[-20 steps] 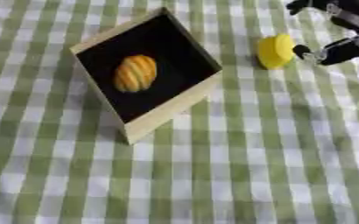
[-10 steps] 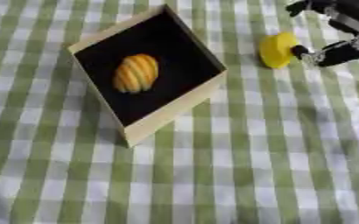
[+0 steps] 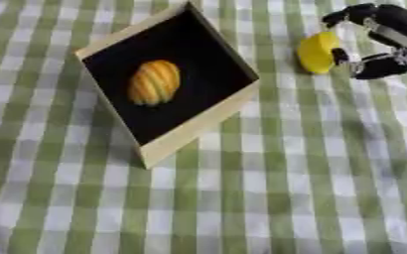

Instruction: Pick up objects on the table and place them in the box.

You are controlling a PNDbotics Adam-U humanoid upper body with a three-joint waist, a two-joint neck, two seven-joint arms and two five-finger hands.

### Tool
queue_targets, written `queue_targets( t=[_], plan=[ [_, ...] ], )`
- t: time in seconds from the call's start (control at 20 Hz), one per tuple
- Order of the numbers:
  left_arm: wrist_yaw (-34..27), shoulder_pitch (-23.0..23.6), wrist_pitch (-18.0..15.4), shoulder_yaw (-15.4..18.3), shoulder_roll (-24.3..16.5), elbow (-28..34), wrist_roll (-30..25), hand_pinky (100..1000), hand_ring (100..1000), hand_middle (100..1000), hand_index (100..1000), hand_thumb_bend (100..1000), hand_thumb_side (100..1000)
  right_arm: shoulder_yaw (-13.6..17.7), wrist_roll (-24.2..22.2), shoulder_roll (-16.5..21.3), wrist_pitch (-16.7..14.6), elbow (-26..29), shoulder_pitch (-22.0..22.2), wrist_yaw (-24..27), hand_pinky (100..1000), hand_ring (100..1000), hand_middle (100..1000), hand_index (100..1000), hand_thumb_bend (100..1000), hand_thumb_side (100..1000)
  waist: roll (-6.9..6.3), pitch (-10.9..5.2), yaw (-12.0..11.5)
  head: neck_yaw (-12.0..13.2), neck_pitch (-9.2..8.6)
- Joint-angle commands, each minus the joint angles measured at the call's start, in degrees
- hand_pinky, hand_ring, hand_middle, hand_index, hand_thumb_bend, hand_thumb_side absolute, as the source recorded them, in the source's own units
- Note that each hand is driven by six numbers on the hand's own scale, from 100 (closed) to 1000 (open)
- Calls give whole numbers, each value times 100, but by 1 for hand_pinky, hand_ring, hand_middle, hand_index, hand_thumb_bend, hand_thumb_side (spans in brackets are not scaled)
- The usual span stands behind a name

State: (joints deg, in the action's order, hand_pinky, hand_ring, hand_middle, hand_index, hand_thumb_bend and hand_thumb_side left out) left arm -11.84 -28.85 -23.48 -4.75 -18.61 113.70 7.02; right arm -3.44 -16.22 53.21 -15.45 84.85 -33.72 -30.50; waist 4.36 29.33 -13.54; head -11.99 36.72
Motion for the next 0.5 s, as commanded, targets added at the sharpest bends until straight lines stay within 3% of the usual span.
queue_targets(
  t=[0.05,0.5],
  plan=[
    [23,-6,43,20,-79,90,7,773,750,802,854,100,687,121,5,327,33,360,-26,133,917,907,792,936,216,100,-14,-191,44,41,65],
    [-7,-5,66,9,-104,90,-3,772,751,800,854,100,680,213,49,521,222,686,-50,451,914,904,792,936,201,100,-19,-313,114,59,126]
  ],
)
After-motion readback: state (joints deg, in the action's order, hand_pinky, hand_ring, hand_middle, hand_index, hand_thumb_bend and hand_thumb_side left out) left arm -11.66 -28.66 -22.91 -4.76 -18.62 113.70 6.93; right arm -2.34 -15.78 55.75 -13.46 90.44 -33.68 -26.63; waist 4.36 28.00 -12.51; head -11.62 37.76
